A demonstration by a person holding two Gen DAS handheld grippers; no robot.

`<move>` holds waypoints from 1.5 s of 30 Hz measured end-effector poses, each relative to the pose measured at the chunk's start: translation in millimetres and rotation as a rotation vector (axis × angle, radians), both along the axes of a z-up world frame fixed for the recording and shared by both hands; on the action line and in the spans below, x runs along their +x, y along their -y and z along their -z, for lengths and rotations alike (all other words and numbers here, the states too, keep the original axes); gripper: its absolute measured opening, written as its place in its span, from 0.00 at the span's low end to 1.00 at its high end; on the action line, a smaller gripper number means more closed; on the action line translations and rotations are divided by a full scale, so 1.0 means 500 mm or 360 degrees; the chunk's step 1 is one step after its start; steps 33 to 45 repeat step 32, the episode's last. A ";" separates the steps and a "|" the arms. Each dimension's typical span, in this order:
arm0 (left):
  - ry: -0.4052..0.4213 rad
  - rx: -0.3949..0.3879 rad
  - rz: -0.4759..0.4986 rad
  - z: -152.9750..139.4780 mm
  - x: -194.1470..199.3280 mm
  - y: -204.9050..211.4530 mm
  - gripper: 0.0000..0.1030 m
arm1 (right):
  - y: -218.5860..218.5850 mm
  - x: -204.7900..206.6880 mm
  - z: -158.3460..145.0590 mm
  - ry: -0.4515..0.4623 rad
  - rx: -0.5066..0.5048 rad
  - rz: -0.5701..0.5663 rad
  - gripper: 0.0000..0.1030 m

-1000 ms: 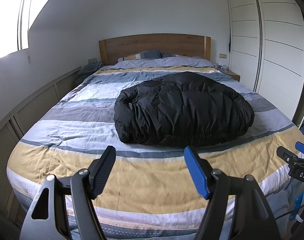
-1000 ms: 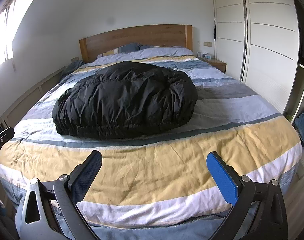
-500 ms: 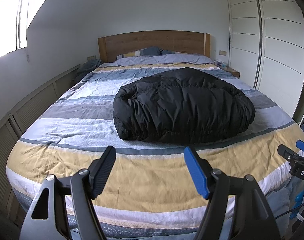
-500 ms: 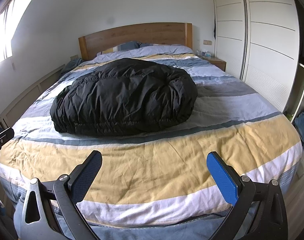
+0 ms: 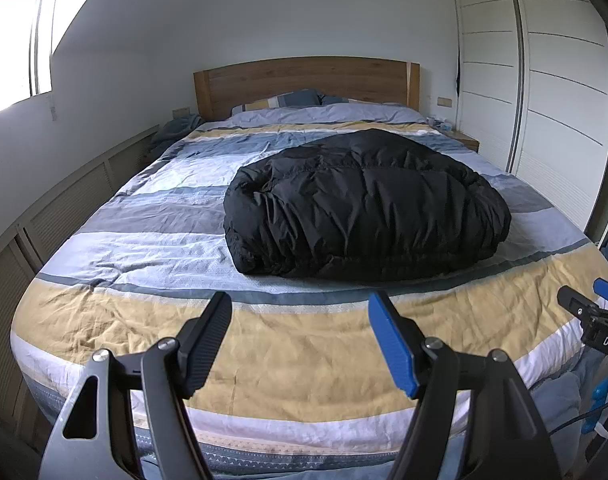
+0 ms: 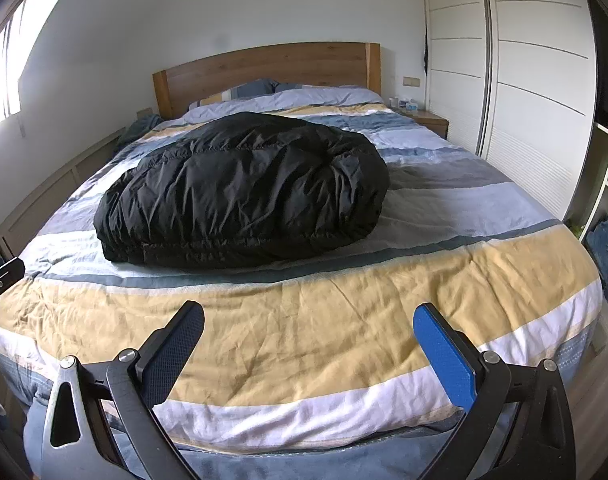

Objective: Fold large clothes

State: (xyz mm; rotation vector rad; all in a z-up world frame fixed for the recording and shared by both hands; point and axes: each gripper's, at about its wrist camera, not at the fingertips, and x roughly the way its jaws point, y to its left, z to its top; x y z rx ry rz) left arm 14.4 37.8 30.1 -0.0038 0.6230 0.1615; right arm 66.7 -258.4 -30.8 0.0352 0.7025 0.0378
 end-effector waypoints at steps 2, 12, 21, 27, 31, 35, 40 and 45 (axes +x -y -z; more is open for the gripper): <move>-0.0006 -0.0002 0.0004 0.002 0.002 0.000 0.67 | 0.001 -0.001 0.001 -0.0003 0.0000 0.0004 1.00; -0.0032 -0.0008 0.0002 0.012 0.009 -0.003 0.67 | 0.009 0.004 0.009 -0.0020 -0.0012 0.0023 1.00; -0.0059 -0.0006 0.0006 0.022 0.015 -0.005 0.67 | 0.011 0.006 0.016 -0.0028 -0.0011 0.0024 1.00; -0.0067 -0.0006 0.0008 0.026 0.016 -0.004 0.67 | 0.015 0.008 0.020 -0.0035 -0.0009 0.0027 1.00; -0.0079 -0.0015 0.0008 0.029 0.016 -0.006 0.67 | 0.018 0.009 0.021 -0.0036 -0.0009 0.0036 1.00; -0.0081 -0.0018 0.0008 0.030 0.016 -0.007 0.67 | 0.017 0.010 0.021 -0.0037 -0.0010 0.0037 1.00; -0.0081 -0.0018 0.0008 0.030 0.016 -0.007 0.67 | 0.017 0.010 0.021 -0.0037 -0.0010 0.0037 1.00; -0.0081 -0.0018 0.0008 0.030 0.016 -0.007 0.67 | 0.017 0.010 0.021 -0.0037 -0.0010 0.0037 1.00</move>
